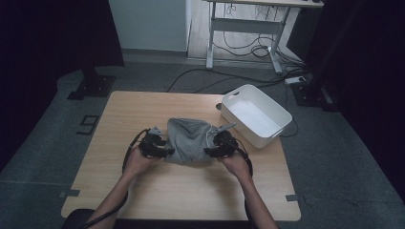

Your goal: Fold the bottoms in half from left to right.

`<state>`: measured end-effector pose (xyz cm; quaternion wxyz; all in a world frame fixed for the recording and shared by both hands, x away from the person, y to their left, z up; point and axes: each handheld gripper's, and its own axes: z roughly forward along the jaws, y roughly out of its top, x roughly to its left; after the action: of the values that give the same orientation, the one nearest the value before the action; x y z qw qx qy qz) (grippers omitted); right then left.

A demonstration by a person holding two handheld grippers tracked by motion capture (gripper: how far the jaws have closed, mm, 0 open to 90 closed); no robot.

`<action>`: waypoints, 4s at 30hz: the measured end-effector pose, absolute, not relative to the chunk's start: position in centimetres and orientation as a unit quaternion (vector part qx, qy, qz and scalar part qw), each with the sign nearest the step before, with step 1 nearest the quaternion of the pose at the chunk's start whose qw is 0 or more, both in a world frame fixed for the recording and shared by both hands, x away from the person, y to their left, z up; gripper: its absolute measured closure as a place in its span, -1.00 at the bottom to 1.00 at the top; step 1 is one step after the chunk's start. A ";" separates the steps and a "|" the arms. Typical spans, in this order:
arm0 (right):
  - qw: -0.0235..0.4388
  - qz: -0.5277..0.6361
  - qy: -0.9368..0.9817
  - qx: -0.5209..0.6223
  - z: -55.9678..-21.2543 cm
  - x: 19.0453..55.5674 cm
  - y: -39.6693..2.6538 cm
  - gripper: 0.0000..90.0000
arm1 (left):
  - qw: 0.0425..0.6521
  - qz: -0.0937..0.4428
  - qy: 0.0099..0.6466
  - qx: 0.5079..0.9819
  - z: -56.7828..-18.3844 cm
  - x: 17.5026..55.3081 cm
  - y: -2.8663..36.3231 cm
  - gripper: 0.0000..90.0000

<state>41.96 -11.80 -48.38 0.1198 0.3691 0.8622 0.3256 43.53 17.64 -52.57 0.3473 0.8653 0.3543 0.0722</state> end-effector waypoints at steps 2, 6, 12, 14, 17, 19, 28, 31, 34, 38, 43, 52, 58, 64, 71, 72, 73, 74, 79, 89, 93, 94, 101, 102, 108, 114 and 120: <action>0.119 0.322 0.862 0.372 -49.0 41.9 -11.7 0.54 | 0.347 0.067 0.352 0.867 -53.0 43.3 17.3 0.32; 0.116 0.327 0.857 0.382 -49.0 41.5 -12.3 0.72 | 0.353 0.074 0.348 0.865 -52.8 42.9 17.6 0.96; 0.114 0.333 0.849 0.395 -48.3 39.9 -14.5 0.74 | 0.394 0.070 0.354 0.845 -50.8 41.1 20.1 0.98; 0.109 0.339 0.846 0.397 -48.1 38.9 -15.1 0.74 | 0.401 0.062 0.351 0.844 -50.6 39.9 20.7 0.98; 0.091 0.345 0.848 0.392 -48.2 37.1 -15.8 0.73 | 0.401 0.042 0.341 0.850 -51.0 37.5 21.4 0.98; 0.073 0.344 0.852 0.389 -48.8 35.6 -16.0 0.73 | 0.397 0.024 0.336 0.854 -51.6 35.6 21.6 0.98; 0.048 0.352 0.854 0.380 -49.8 32.9 -17.1 0.20 | 0.394 0.066 0.315 0.861 -49.4 34.6 21.0 0.18; 0.070 0.364 0.850 0.376 -47.5 33.6 -17.5 0.10 | 0.401 0.081 0.293 0.864 -47.4 36.3 20.0 0.06; 0.083 0.372 0.848 0.369 -45.7 35.3 -16.9 0.02 | 0.393 0.094 0.271 0.874 -46.5 38.4 18.2 -0.07; 0.085 0.371 0.851 0.361 -44.7 38.7 -14.9 -0.03 | 0.389 0.087 0.256 0.881 -46.8 41.4 15.7 -0.18; 0.073 0.355 0.864 0.349 -45.9 41.1 -12.1 -0.06 | 0.370 0.058 0.244 0.894 -49.0 43.3 14.0 -0.28; 0.075 0.330 0.886 0.319 -48.1 38.6 -13.3 0.32 | 0.296 0.102 0.232 0.921 -50.5 42.2 14.0 0.13; 0.065 0.313 0.900 0.296 -48.2 38.2 -13.1 0.78 | 0.281 0.104 0.227 0.927 -50.6 41.9 14.1 0.80; 0.076 0.321 0.898 0.291 -46.5 38.5 -12.6 0.88 | 0.329 0.110 0.232 0.909 -48.2 41.7 15.3 0.89; 0.097 0.345 0.883 0.304 -44.5 40.0 -12.6 0.88 | 0.368 0.115 0.280 0.879 -46.9 42.8 17.1 0.89; 0.100 0.344 0.881 0.309 -44.4 40.3 -12.5 0.88 | 0.365 0.118 0.287 0.878 -47.1 43.1 17.2 0.89; 0.101 0.343 0.880 0.313 -44.5 40.8 -12.4 0.88 | 0.365 0.119 0.292 0.876 -47.2 43.3 17.2 0.89; 0.102 0.344 0.878 0.315 -44.6 41.1 -12.3 0.88 | 0.363 0.118 0.298 0.875 -47.4 43.6 17.2 0.89; 0.100 0.336 0.872 0.343 -46.8 43.5 -11.7 0.87 | 0.333 0.123 0.324 0.877 -49.2 45.1 16.9 0.87; 0.085 0.313 0.872 0.367 -50.4 45.2 -11.7 0.81 | 0.305 0.122 0.333 0.884 -51.4 46.5 16.4 0.74; 0.079 0.308 0.871 0.375 -51.1 45.5 -11.8 0.76 | 0.306 0.115 0.345 0.880 -51.8 47.0 16.7 0.63; 0.076 0.309 0.869 0.378 -51.3 45.6 -11.8 0.73 | 0.306 0.116 0.348 0.879 -51.9 47.0 16.8 0.58; 0.117 0.324 0.853 0.393 -49.8 44.9 -13.0 -0.17 | 0.325 0.144 0.363 0.861 -50.3 46.2 17.7 -0.27; 0.123 0.328 0.849 0.396 -49.4 44.7 -13.4 -0.22 | 0.337 0.143 0.367 0.855 -49.7 45.8 17.9 -0.42; 0.137 0.344 0.836 0.405 -47.5 42.4 -15.1 -0.40 | 0.364 0.133 0.364 0.847 -49.0 43.2 18.1 -0.69; 0.140 0.306 0.845 0.416 -49.9 41.1 -15.8 -0.42 | 0.326 0.123 0.376 0.859 -52.3 41.5 17.9 -0.69; 0.142 0.294 0.844 0.426 -52.5 40.9 -15.5 -0.42 | 0.302 0.139 0.380 0.863 -53.8 41.3 18.0 -0.69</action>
<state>40.93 -15.46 -52.46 0.1419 0.4255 0.8441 0.2939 41.25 17.99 -53.79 0.3025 0.8630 0.3799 0.1392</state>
